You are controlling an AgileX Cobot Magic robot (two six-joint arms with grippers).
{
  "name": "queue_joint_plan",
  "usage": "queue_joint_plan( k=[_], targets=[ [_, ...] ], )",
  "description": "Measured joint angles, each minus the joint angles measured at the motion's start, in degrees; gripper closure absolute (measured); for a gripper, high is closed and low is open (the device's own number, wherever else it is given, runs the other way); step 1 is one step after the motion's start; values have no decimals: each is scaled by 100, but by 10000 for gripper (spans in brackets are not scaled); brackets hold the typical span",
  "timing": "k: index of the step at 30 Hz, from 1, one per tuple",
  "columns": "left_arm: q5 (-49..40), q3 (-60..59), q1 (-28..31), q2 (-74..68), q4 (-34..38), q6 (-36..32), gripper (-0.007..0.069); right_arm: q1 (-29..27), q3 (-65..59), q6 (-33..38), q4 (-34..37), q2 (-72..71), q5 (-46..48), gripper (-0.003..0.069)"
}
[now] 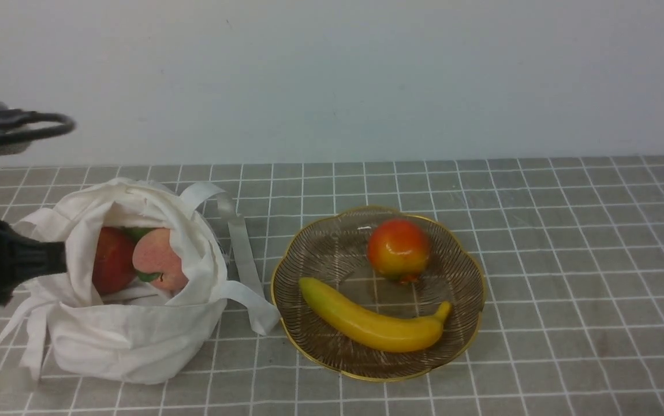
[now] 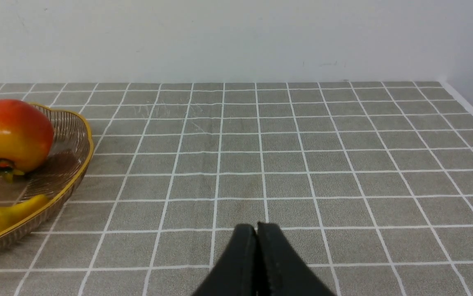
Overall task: Take the fruit out of the bag on the grey coffee tablecloth and place them on the plate.
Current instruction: 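Reach into the cloth bag and grasp the peach with the left gripper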
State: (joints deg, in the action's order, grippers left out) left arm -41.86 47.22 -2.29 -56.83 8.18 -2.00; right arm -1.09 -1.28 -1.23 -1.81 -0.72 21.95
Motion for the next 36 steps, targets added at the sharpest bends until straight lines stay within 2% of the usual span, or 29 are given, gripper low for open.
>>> queue_joint_plan(
  k=[5, 8, 9, 10, 12, 13, 15, 19, 23, 31, 36],
  targets=[
    [50, 540, 0, -1396, 84, -725, 611, 0, 0, 0, 0, 0, 0, 676],
    [210, 673, 0, -1797, 137, -875, 575, 0, 0, 0, 0, 0, 0, 676],
    [407, 762, 0, -2148, 195, -973, 519, 0, 0, 0, 0, 0, 0, 676],
    [433, 762, 0, -2148, 201, -976, 519, 0, 0, 0, 0, 0, 0, 676],
    [781, 781, 0, -2507, 305, -1015, 425, 0, 0, 0, 0, 0, 0, 676],
    [781, 781, 0, -2507, 305, -1015, 425, 0, 0, 0, 0, 0, 0, 676],
    [1262, 786, 0, -2859, 393, -1042, 301, 0, 0, 0, 0, 0, 0, 676],
    [1723, 799, 0, -3345, 438, -1068, 146, 0, 0, 0, 0, 0, 0, 676],
    [1990, 799, -31, -3741, 450, -1073, 66, 0, 0, 0, 0, 0, 0, 676],
    [2345, 886, -490, -4103, 432, -1426, 44, 0, 0, 0, 0, 0, 0, 676],
    [2628, 903, -531, -4225, 427, -1472, 43, 0, 0, 0, 0, 0, 0, 676]
  ],
)
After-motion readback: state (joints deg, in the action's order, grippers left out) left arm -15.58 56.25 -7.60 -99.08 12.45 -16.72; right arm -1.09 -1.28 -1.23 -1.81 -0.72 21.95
